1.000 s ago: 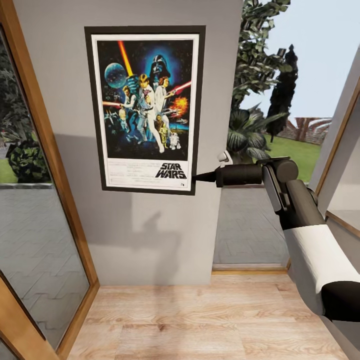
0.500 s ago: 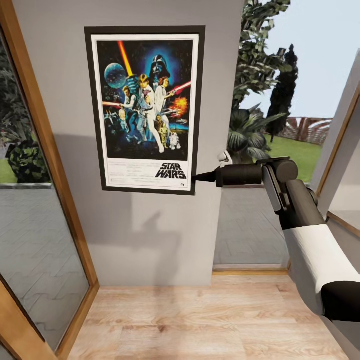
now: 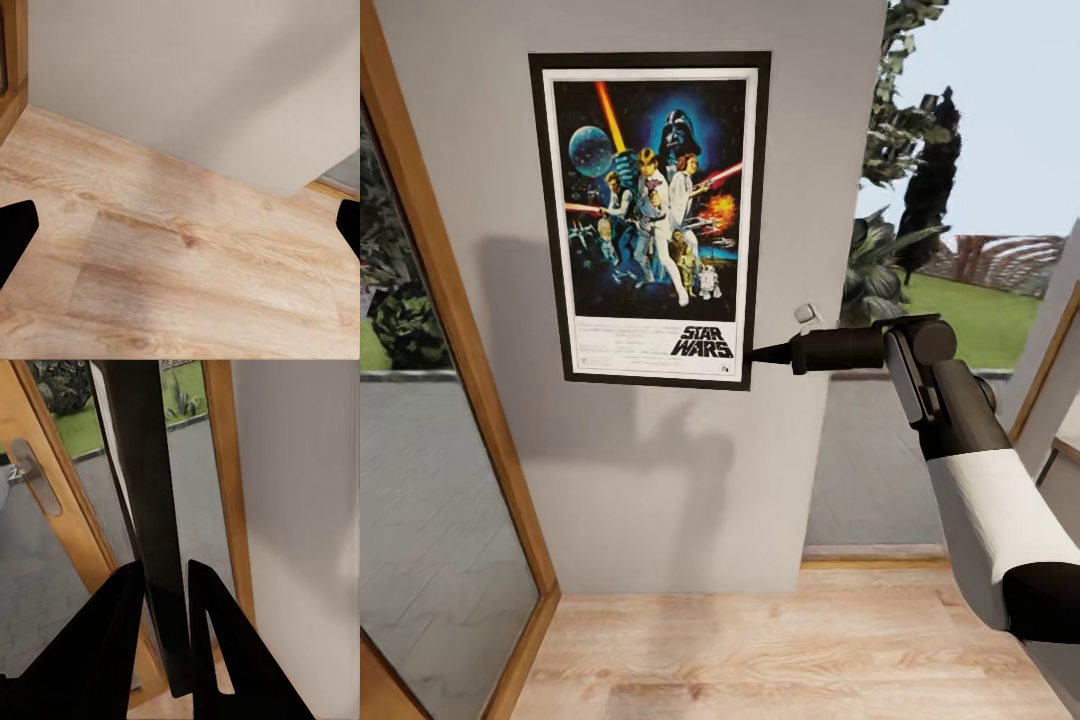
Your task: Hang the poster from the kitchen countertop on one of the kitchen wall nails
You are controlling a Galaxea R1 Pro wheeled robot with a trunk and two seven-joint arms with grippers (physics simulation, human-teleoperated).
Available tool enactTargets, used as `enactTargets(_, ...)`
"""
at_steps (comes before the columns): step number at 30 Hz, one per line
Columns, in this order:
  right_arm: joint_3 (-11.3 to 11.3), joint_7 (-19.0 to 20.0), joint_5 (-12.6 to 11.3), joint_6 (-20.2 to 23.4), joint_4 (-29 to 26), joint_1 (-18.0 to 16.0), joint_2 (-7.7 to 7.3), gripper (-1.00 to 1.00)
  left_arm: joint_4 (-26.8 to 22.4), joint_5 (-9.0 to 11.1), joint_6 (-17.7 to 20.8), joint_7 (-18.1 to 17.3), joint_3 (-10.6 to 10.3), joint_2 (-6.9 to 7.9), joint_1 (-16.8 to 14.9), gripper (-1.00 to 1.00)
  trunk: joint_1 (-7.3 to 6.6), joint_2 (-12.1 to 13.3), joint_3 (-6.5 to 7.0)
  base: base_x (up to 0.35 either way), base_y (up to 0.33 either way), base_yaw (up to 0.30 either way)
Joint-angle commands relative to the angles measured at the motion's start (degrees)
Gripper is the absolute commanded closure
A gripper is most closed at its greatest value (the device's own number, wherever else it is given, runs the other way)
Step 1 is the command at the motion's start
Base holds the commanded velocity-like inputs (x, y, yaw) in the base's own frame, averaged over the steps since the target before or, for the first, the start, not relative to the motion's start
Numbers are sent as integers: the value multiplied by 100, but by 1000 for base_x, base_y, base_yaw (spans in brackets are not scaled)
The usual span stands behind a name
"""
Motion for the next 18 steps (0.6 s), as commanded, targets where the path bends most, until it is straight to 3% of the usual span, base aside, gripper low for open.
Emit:
enactTargets(1, 11, -18, -66, 60, 3, -3, -5, 100, 7, 14, -19, -20, -5, 0, -3, -100, 5, -4, -2, 318, 100, 0)
enactTargets(18, 11, -16, -66, 57, -2, -2, -11, 100, 6, 14, -19, -20, -5, 0, -3, -100, 5, -4, -2, 333, 14, 0)
